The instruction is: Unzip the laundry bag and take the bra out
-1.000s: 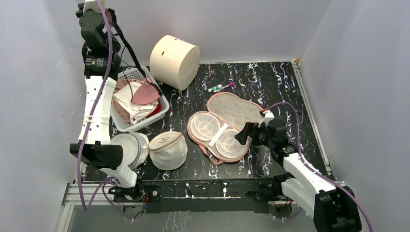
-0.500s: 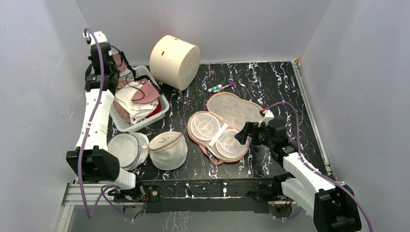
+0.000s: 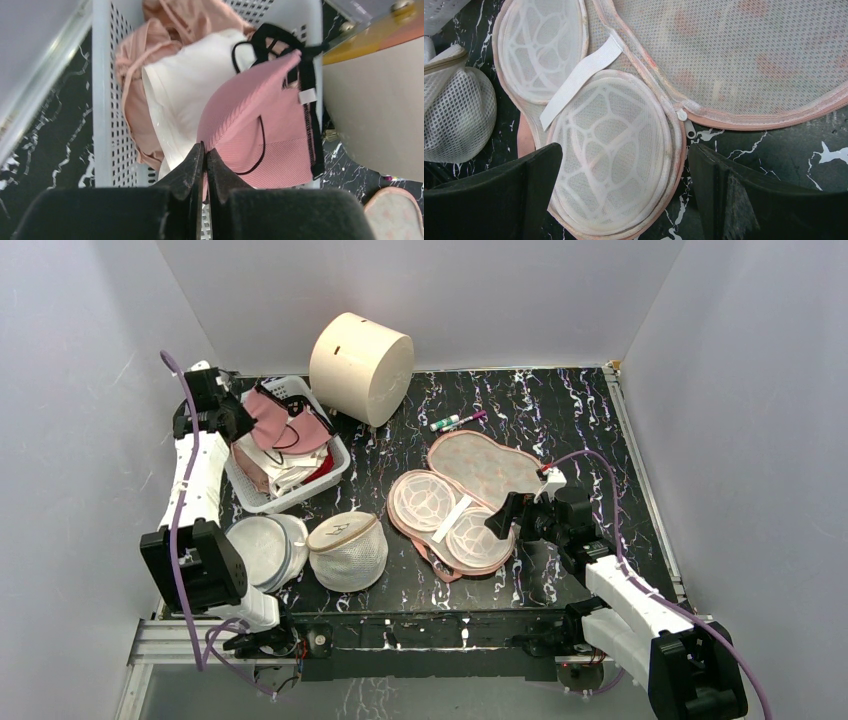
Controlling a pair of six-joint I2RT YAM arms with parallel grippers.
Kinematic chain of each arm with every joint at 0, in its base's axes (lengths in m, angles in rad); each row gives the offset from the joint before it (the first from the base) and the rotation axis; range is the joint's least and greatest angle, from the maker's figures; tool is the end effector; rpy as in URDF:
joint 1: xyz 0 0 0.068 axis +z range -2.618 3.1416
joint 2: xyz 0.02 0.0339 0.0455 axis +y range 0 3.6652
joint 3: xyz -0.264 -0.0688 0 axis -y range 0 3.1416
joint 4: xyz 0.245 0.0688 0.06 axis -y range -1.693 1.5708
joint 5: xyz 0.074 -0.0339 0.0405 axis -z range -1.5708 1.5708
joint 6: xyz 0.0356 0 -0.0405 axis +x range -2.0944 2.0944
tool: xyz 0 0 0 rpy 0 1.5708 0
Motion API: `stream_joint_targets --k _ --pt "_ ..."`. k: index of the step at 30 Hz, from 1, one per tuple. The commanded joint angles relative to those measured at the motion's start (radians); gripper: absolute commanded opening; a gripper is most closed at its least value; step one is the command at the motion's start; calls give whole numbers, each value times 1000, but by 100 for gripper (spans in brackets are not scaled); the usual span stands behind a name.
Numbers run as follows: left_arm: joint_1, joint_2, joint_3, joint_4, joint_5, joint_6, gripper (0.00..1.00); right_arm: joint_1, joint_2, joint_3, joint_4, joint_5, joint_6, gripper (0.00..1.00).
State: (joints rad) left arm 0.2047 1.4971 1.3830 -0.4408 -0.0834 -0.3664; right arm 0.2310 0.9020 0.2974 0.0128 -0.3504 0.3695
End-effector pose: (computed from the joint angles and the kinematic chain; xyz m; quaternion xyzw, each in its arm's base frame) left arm 0.3361 0.0728 0.3508 -0.2654 0.8319 -0.0029 0.4873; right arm 0.1735 0.0534 0.1708 -0.0216 0.8726 0.2839 0.3968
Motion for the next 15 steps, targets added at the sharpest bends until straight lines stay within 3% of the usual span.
stream_joint_targets --k 1,3,6,12,15 --pt "19 12 -72 38 79 -87 0 -1 -18 31 70 -14 2 98" --pt "19 22 -115 58 68 -88 0 -1 -17 29 71 -15 3 98" --pt "19 47 -120 16 5 -94 10 -2 -11 30 73 -14 2 98" --pt "19 -7 -131 37 -28 -65 50 -1 -6 30 76 -19 4 98" --pt "13 -46 -128 27 -71 -80 62 -1 6 34 76 -20 2 98"
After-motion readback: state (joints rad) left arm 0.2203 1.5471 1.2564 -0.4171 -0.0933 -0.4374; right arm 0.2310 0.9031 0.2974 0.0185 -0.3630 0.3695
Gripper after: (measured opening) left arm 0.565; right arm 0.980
